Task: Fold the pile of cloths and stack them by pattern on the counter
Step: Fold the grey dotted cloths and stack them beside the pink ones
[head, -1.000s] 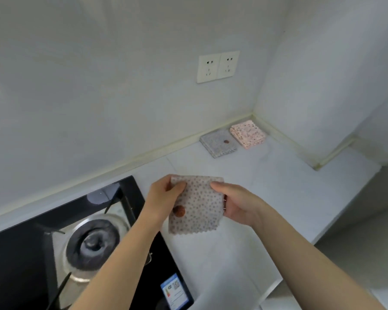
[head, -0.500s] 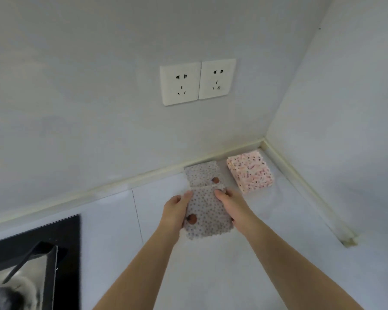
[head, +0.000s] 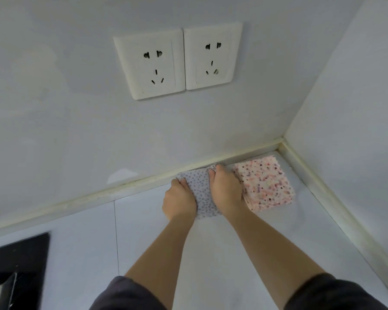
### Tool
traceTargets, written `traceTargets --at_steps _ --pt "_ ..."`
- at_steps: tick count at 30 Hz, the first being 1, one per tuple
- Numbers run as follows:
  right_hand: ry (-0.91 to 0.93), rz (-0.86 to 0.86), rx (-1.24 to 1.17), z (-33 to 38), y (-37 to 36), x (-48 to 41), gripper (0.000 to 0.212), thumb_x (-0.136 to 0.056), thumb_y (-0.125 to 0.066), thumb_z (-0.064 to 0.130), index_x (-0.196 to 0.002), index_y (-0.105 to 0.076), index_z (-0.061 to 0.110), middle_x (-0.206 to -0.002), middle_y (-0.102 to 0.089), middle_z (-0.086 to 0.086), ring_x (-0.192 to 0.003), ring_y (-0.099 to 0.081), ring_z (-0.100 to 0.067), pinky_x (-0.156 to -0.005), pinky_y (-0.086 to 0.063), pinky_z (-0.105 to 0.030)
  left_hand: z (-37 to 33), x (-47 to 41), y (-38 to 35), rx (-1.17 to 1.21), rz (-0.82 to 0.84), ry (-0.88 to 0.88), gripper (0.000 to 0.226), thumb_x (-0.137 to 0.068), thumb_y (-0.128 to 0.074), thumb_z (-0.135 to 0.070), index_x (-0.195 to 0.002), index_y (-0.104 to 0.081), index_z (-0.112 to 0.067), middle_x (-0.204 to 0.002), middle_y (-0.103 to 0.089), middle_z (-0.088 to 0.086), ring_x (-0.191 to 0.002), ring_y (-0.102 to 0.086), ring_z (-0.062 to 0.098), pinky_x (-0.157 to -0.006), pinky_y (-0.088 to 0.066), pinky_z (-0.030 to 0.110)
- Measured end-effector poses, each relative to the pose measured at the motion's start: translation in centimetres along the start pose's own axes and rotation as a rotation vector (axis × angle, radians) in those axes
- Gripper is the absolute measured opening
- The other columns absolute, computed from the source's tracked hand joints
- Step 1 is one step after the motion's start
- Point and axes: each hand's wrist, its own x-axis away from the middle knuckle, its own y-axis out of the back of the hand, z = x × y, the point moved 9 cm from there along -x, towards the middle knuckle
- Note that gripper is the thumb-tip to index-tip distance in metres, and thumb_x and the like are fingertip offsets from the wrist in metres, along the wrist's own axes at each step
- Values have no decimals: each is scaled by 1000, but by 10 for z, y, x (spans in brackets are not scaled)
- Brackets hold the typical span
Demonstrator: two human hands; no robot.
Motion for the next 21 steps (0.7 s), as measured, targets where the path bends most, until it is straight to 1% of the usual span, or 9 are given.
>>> traceTargets --at_steps 5,8,10,12,13,15,17,19,21 --pt "-1 -24 145 -1 -6 -3 35 -104 -32 36 -123 -46 9 -97 -68 -12 -90 -66 -32 -62 -38 -33 -3 -1 4 -138 -51 -77 34 -103 -24 -39 -92 -44 -14 -86 -65 11 -70 -52 28 -63 -39 33" --pt "21 20 250 6 -11 -5 35 -103 -38 27 -131 -40 6 -93 -68 -11 -83 -67 -31 -57 -38 -32 -8 1 4 -189 -54 -133 23 -103 -25 -32 -104 -39 -14 -87 -66 9 -66 -50 27 -60 -36 33" --pt "77 -7 305 14 -5 -5 34 -93 -61 20 -120 -50 4 -80 -65 -10 -64 -65 -29 -46 -33 -30 -8 0 4 -189 -55 -169 23 -102 -25 -29 -115 -36 -14 -98 -65 8 -71 -55 29 -60 -34 34" --pt "126 -65 313 18 -2 -4 40 -68 -85 16 -98 -61 5 -66 -59 -8 -42 -55 -25 -37 -23 -24 -7 3 3 -204 -47 -195 24 -103 -23 -28 -116 -35 -13 -105 -64 8 -79 -60 33 -61 -34 35" --pt "148 -74 307 18 -4 -3 41 -62 -88 16 -93 -62 5 -62 -57 -8 -37 -52 -24 -35 -20 -22 -6 5 3 -206 -42 -196 22 -103 -22 -28 -113 -35 -13 -103 -65 8 -80 -61 33 -61 -36 35" --pt "177 -61 326 15 -5 7 40 -66 -87 20 -96 -64 5 -60 -57 -7 -36 -51 -23 -35 -21 -22 -2 13 5 -180 -33 -179 18 -102 -24 -28 -107 -33 -14 -96 -66 8 -77 -61 32 -61 -38 35" --pt "159 -30 295 11 3 15 39 -81 -75 25 -111 -60 6 -83 -64 -13 -60 -64 -27 -42 -37 -29 4 20 9 -101 -44 -168 17 -101 -31 -29 -108 -34 -14 -100 -64 5 -80 -60 31 -61 -39 35" --pt "231 -123 209 15 15 21 42 -87 -67 19 -124 -54 6 -116 -61 -16 -100 -62 -34 -71 -52 -40 -2 30 26 -39 -151 -298 25 -99 -39 -28 -117 -40 -11 -111 -58 5 -94 -59 30 -66 -42 36" --pt "407 -195 184 23 16 37 46 -86 -64 10 -130 -53 3 -134 -55 -16 -123 -53 -35 -97 -47 -47 -12 43 31 -152 -213 -542 38 -98 -34 -29 -128 -46 -10 -128 -54 6 -114 -55 27 -82 -45 40"
